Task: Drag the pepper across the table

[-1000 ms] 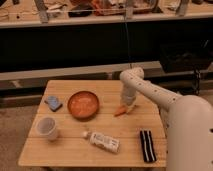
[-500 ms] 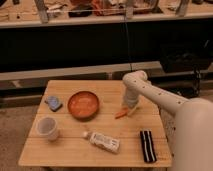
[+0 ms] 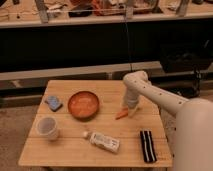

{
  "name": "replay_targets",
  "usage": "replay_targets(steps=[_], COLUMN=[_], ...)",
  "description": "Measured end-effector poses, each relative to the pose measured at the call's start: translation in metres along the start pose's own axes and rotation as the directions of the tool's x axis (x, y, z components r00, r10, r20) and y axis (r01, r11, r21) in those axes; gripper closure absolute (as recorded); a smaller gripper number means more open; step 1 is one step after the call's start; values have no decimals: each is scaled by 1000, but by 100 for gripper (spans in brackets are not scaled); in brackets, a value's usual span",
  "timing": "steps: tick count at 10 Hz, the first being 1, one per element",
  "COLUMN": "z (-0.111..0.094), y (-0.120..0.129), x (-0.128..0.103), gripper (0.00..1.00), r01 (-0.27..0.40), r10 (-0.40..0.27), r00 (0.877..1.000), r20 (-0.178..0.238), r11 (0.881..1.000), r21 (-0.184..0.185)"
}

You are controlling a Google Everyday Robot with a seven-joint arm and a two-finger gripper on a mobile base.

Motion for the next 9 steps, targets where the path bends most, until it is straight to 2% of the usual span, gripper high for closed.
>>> replay_targets(steps=[6, 8, 9], z=[0, 4, 3], y=[5, 19, 19], x=[3, 9, 10], gripper=[52, 49, 49], r01=[-11, -54, -53], r10=[11, 54, 53], r00=[1000, 998, 998], r20=[3, 29, 26], r11=[1000, 999, 999], r21=[-6, -6, -9])
